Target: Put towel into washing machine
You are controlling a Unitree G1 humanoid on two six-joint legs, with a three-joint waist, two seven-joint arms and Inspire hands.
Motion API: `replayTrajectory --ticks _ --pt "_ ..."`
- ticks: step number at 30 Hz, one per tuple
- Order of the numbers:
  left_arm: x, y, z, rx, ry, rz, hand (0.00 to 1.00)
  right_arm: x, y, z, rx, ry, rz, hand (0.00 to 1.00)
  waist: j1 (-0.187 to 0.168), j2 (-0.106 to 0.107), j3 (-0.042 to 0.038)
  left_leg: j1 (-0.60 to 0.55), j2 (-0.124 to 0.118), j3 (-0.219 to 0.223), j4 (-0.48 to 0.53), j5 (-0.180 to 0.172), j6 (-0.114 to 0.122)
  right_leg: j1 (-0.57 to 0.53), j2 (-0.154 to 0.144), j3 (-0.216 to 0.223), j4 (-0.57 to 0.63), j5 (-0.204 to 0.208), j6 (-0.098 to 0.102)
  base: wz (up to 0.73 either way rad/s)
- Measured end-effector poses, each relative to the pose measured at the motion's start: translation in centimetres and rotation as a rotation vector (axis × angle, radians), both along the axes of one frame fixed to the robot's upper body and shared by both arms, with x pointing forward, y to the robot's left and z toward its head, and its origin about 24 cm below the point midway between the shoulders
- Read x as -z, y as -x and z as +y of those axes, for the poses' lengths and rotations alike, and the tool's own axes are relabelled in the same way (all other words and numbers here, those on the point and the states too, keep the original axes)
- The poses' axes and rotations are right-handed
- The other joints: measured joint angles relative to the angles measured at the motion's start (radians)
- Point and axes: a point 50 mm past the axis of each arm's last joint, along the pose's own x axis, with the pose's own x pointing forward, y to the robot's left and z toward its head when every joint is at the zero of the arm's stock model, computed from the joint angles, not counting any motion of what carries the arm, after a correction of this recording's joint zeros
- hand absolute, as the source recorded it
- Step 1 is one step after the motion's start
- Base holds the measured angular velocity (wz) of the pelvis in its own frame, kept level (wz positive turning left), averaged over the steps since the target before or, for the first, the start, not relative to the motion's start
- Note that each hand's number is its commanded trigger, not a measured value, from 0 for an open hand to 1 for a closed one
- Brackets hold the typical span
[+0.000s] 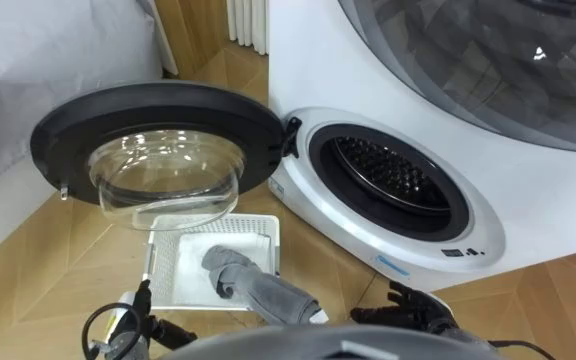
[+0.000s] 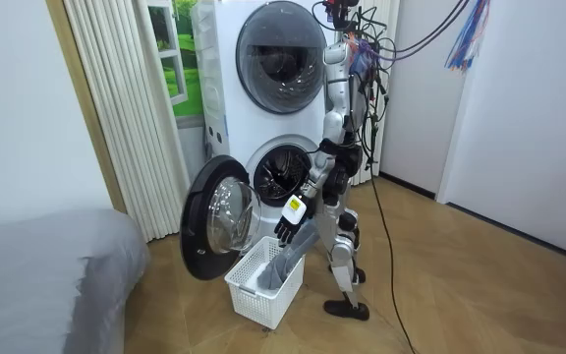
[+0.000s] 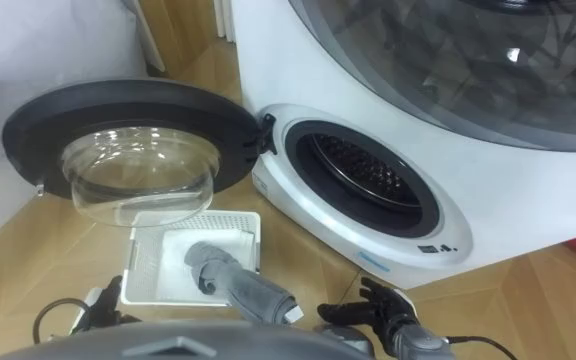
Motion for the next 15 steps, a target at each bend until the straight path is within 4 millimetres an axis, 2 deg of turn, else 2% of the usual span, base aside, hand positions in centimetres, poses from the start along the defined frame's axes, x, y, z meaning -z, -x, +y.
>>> replayTrajectory --ticks 15 --pt "-0.14 -0.29 0.08 0.007 -0.004 -0.029 0.00 -0.01 -0.07 0.08 -0.009 0.001 -0.005 0.00 0.002 -0.009 0.0032 -0.006 0.000 0.001 0.000 0.000 0.000 -0.005 0.000 -0.001 -0.004 0.000 0.000 0.00"
